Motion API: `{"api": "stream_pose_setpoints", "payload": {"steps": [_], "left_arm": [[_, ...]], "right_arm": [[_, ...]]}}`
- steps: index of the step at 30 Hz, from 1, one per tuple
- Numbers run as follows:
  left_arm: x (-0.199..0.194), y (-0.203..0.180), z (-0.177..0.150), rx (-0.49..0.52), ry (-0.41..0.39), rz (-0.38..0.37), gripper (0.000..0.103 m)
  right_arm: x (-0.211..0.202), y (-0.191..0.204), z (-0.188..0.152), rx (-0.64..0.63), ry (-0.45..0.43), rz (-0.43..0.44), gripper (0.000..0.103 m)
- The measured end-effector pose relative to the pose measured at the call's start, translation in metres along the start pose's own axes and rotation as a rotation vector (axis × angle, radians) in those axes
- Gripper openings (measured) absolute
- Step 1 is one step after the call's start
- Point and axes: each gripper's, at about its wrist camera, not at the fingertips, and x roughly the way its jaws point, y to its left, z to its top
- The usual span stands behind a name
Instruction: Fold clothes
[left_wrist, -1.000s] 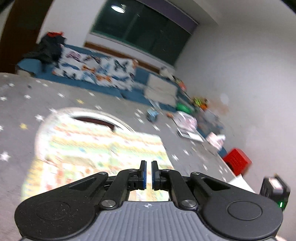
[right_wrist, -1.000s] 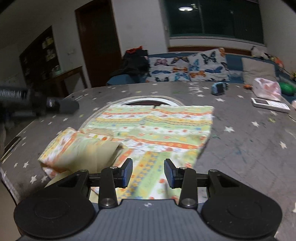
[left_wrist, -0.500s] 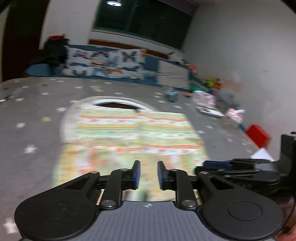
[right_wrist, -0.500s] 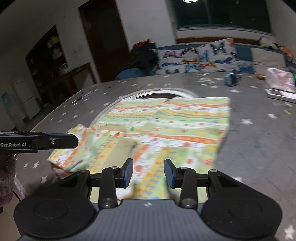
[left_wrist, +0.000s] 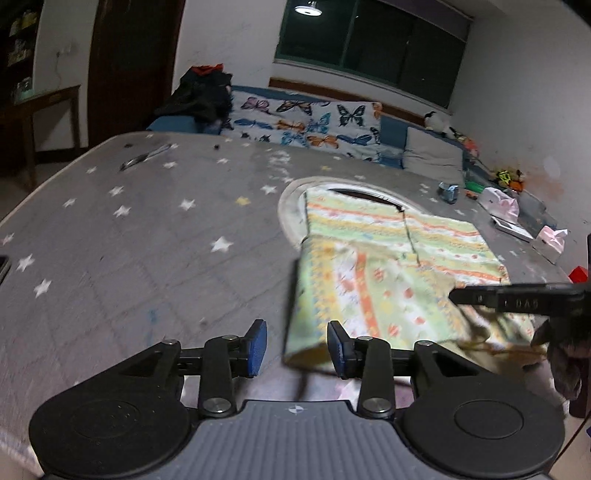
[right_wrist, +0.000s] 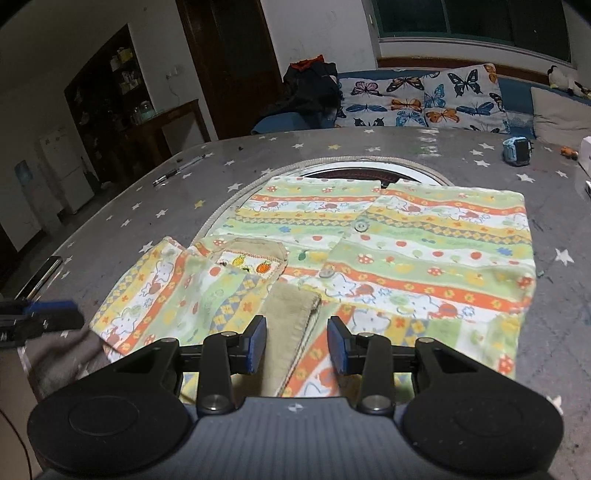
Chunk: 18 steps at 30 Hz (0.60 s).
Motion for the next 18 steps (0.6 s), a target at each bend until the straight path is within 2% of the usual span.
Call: {"api": "stream_pose_setpoints", "payload": {"steps": [7, 11, 18], "left_arm": [[0.003, 0.0, -0.011, -0.003, 0.025, -0.008, 0.045], [0.005, -0.005, -0.015, 0.005, 0.035, -0.018, 0.046], [0.015, -0.016, -0.015, 0.034, 0.04, -0.029, 0.046]], "right_arm": [[0.007, 0.007, 0.003, -0.006, 0.01, 0.004, 0.034], [0.006, 0.011, 0.002, -0.014, 0.007, -0.006, 0.009], [-0.022, 0.015, 0.016, -0.025, -0.08, -0.013, 0.006]]}}
